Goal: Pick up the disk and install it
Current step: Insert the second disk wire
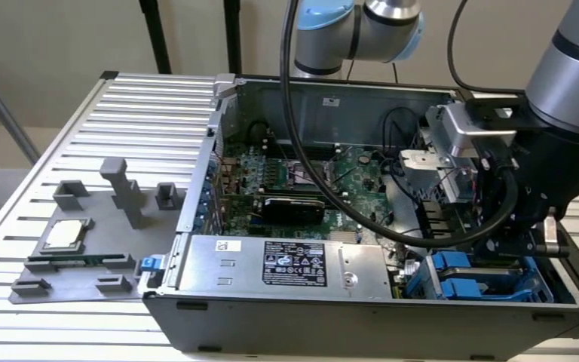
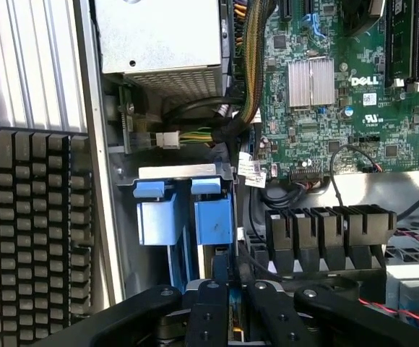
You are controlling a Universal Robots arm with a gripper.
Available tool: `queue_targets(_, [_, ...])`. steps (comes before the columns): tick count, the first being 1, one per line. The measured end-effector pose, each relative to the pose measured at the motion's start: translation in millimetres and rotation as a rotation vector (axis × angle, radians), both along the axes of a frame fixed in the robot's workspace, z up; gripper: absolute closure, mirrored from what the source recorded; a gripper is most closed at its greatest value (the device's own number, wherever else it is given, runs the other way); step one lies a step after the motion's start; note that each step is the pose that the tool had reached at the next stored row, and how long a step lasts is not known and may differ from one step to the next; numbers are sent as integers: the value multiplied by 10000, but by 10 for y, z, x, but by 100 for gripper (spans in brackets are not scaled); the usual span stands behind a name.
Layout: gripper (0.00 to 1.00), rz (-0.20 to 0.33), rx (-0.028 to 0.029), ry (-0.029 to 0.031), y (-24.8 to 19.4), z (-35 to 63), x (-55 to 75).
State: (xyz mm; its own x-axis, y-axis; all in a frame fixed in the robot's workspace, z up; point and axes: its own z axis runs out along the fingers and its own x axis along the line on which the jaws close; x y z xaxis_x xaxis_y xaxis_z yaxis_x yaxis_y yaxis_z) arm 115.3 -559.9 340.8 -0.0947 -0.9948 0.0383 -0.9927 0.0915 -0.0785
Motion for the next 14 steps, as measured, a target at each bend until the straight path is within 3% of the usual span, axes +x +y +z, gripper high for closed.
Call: queue_targets(14, [100, 0, -5, 0, 0, -57, 16])
